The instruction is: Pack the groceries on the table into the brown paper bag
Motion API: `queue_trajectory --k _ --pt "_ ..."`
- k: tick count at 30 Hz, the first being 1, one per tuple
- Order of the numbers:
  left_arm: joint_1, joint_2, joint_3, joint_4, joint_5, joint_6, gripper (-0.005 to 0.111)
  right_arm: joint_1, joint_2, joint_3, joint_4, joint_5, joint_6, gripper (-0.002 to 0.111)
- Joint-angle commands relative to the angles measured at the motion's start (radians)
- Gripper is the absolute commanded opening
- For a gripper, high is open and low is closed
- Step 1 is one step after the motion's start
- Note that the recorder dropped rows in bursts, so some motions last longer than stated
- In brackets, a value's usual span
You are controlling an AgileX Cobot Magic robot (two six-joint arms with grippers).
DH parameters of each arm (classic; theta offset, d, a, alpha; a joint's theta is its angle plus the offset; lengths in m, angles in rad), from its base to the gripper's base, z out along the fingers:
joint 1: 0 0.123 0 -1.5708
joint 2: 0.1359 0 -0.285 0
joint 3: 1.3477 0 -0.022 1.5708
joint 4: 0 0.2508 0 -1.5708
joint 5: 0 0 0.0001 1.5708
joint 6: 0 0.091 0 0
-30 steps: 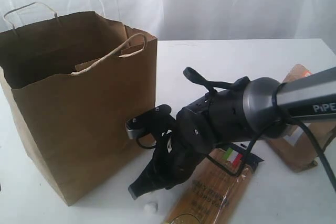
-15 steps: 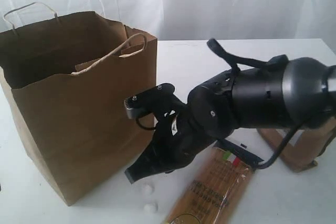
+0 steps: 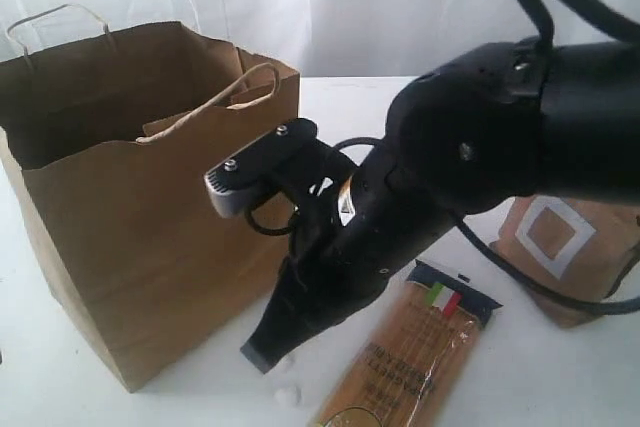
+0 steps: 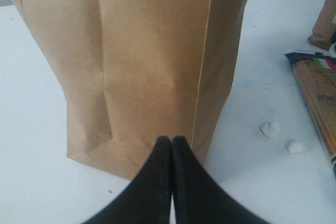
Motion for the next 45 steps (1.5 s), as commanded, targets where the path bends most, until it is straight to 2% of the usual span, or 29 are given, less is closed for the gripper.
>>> queue_trajectory --k 1,5,11,20,24,30,37,39,45 --pt "0.002 -0.005 0.003 -0.001 -0.004 -0.005 0.000 0.074 -0.028 -0.088 -0.007 0.051 -0.028 0.000" --pt "0.002 -0.005 0.003 -0.001 -0.004 -0.005 0.000 0.157 -0.030 -0.185 -0.007 0.078 -0.046 0.000" --pt "0.002 -0.005 0.003 -0.001 -0.004 -0.005 0.000 0.291 0.001 -0.247 0.047 -0.029 -0.127 0.000" --pt "0.002 -0.005 0.003 -0.001 -0.004 -0.005 0.000 0.357 0.037 -0.400 0.038 -0.119 -0.181 0.000" --pt "0.002 -0.005 0.003 -0.001 -0.004 -0.005 0.000 0.363 0.042 -0.479 -0.100 -0.142 -0.201 0.000" --pt "0.002 -0.005 0.003 -0.001 -0.004 -0.005 0.000 0.301 0.046 -0.567 -0.356 -0.134 -0.044 0.000" --pt "0.002 -0.005 0.003 -0.001 -0.004 -0.005 0.000 0.075 0.126 -0.639 -0.331 -0.069 0.148 0.000" --pt "0.002 -0.005 0.003 -0.001 -0.004 -0.005 0.000 0.032 0.167 -0.680 -0.284 -0.020 0.137 0.000" --pt "0.002 -0.005 0.003 -0.001 -0.004 -0.005 0.000 -0.001 0.261 -0.763 -0.207 0.081 0.137 0.000"
